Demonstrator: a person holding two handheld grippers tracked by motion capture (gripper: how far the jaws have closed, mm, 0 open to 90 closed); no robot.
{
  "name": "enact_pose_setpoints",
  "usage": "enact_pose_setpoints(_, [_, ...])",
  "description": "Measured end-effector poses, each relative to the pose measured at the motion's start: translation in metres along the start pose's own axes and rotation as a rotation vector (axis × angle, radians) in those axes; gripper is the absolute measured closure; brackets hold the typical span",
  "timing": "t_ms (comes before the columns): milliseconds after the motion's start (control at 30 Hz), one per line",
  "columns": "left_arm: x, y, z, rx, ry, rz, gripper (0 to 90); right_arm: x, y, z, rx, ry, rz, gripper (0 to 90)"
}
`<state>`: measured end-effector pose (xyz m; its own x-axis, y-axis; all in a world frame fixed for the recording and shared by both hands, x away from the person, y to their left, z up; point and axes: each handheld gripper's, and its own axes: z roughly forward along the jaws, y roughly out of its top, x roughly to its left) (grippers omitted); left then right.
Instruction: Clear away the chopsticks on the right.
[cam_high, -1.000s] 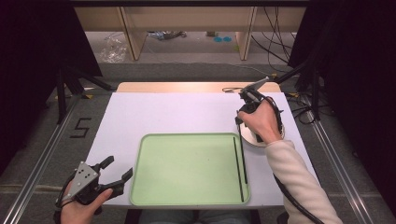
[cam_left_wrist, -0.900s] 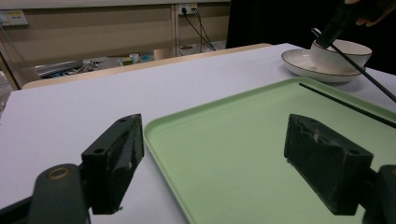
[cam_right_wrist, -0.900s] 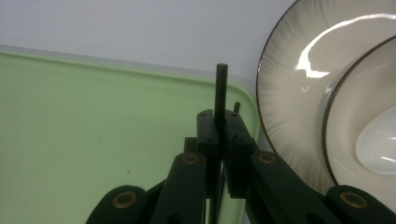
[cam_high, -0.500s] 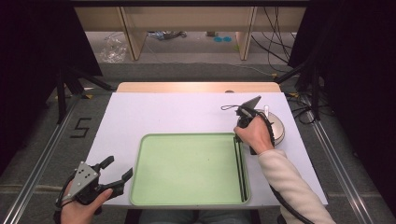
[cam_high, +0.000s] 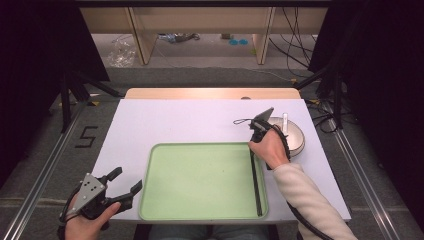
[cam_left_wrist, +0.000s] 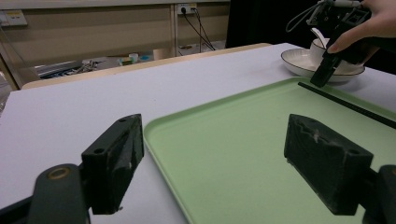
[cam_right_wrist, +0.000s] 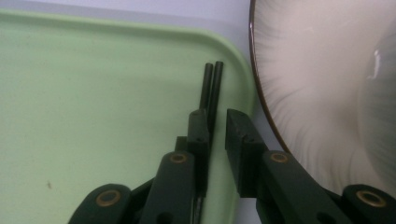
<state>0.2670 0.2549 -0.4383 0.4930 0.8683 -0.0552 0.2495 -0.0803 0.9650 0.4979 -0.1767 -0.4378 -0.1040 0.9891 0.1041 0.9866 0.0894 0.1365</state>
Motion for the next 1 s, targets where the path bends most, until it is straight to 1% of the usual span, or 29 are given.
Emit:
enact_pose_setpoints(33, [0.000,0.000,0.000,-0.004,-0.001,-0.001,20.0,0.001,-0.001,-0.002,0.002,0.007,0.009,78.8])
enact_pose_setpoints(67, [0.000,0.000,0.000,-0.003,-0.002,0.000,20.0,0.001,-0.002,-0.003,-0.007,0.008,0.001,77.4])
enact_pose_setpoints(100, [0.000,0.000,0.000,0.002,0.001,0.000,19.9,0.000,-0.005,-0.005,-0.041,0.008,-0.032,75.0])
enact_pose_setpoints(133, [0.000,0.000,0.000,-0.004,-0.001,-0.001,20.0,0.000,-0.006,-0.006,-0.053,0.017,-0.035,73.2])
enact_pose_setpoints(167, [0.000,0.000,0.001,-0.008,-0.004,-0.001,20.0,0.000,-0.009,-0.009,-0.081,0.023,-0.038,71.1])
enact_pose_setpoints(233, [0.000,0.000,0.000,-0.002,0.001,0.000,19.9,-0.005,-0.015,-0.013,-0.144,0.045,-0.099,66.5])
enact_pose_setpoints(267, [0.000,0.000,0.000,-0.005,-0.002,0.000,20.0,-0.008,-0.017,-0.015,-0.187,0.045,-0.151,64.8])
enact_pose_setpoints(300, [0.000,0.000,0.000,0.000,0.000,0.000,19.9,-0.010,-0.021,-0.017,-0.230,0.061,-0.200,63.2])
enact_pose_setpoints(333, [-0.001,0.000,0.000,-0.001,0.001,0.000,19.9,-0.011,-0.025,-0.021,-0.253,0.068,-0.206,61.5])
enact_pose_setpoints(367, [-0.001,0.000,0.000,-0.001,0.001,0.000,19.9,-0.012,-0.030,-0.023,-0.282,0.091,-0.216,61.3])
enact_pose_setpoints(400, [-0.001,0.000,0.000,-0.001,0.001,0.000,19.9,-0.014,-0.035,-0.026,-0.304,0.107,-0.254,61.1])
enact_pose_setpoints(433, [-0.001,0.000,0.000,-0.002,0.002,0.000,19.9,-0.018,-0.038,-0.026,-0.354,0.123,-0.315,61.1])
enact_pose_setpoints(467, [-0.001,0.000,0.000,-0.002,0.002,0.001,19.9,-0.021,-0.044,-0.029,-0.401,0.134,-0.354,61.0])
enact_pose_setpoints(500, [-0.001,0.000,0.000,-0.002,0.002,0.001,19.9,-0.024,-0.049,-0.031,-0.434,0.145,-0.396,60.5])
enact_pose_setpoints(533, [-0.001,0.000,0.000,-0.002,0.003,0.001,19.9,-0.025,-0.052,-0.034,-0.444,0.146,-0.403,60.2])
enact_pose_setpoints(567, [-0.001,0.000,0.000,-0.002,0.003,0.001,19.9,-0.026,-0.058,-0.037,-0.451,0.165,-0.403,59.5])
enact_pose_setpoints(600, [-0.001,0.000,0.000,-0.002,0.004,0.002,19.9,-0.028,-0.062,-0.040,-0.474,0.182,-0.416,58.1])
enact_pose_setpoints(633, [-0.001,0.000,0.000,-0.002,0.004,0.002,19.9,-0.032,-0.067,-0.041,-0.510,0.200,-0.451,57.7])
enact_pose_setpoints(667, [-0.001,0.000,0.000,-0.002,0.004,0.002,19.9,-0.034,-0.072,-0.042,-0.532,0.210,-0.465,56.8])
enact_pose_setpoints(700, [-0.001,0.000,0.000,-0.002,0.004,0.003,19.9,-0.037,-0.080,-0.044,-0.555,0.238,-0.472,55.4])
enact_pose_setpoints(733, [-0.001,0.000,0.000,-0.009,0.000,0.001,19.9,-0.039,-0.084,-0.044,-0.569,0.241,-0.486,55.0])
enact_pose_setpoints(767, [0.000,0.000,0.000,-0.009,0.000,0.003,19.9,-0.044,-0.089,-0.043,-0.608,0.259,-0.524,54.4])
enact_pose_setpoints(800, [-0.001,0.000,0.000,-0.009,0.000,0.003,19.9,-0.045,-0.092,-0.043,-0.626,0.273,-0.529,53.8])
enact_pose_setpoints(833, [0.000,0.001,0.000,-0.013,0.003,0.018,19.9,-0.047,-0.097,-0.043,-0.642,0.268,-0.532,53.3])
enact_pose_setpoints(867, [0.000,0.001,0.000,-0.015,0.001,0.020,19.9,-0.050,-0.101,-0.043,-0.642,0.279,-0.540,53.1])
enact_pose_setpoints(900, [-0.002,0.000,0.000,-0.008,-0.006,-0.016,19.9,-0.051,-0.106,-0.043,-0.648,0.285,-0.528,53.2])
enact_pose_setpoints(933, [-0.002,0.000,0.000,-0.006,-0.003,-0.017,19.9,-0.053,-0.110,-0.042,-0.675,0.283,-0.528,53.0])
enact_pose_setpoints(967, [-0.001,0.001,0.000,-0.003,0.006,0.009,19.9,-0.054,-0.113,-0.042,-0.668,0.281,-0.530,52.7])
enact_pose_setpoints(1000, [-0.001,0.000,0.000,-0.003,0.003,0.005,19.9,-0.055,-0.116,-0.041,-0.669,0.288,-0.528,52.7])
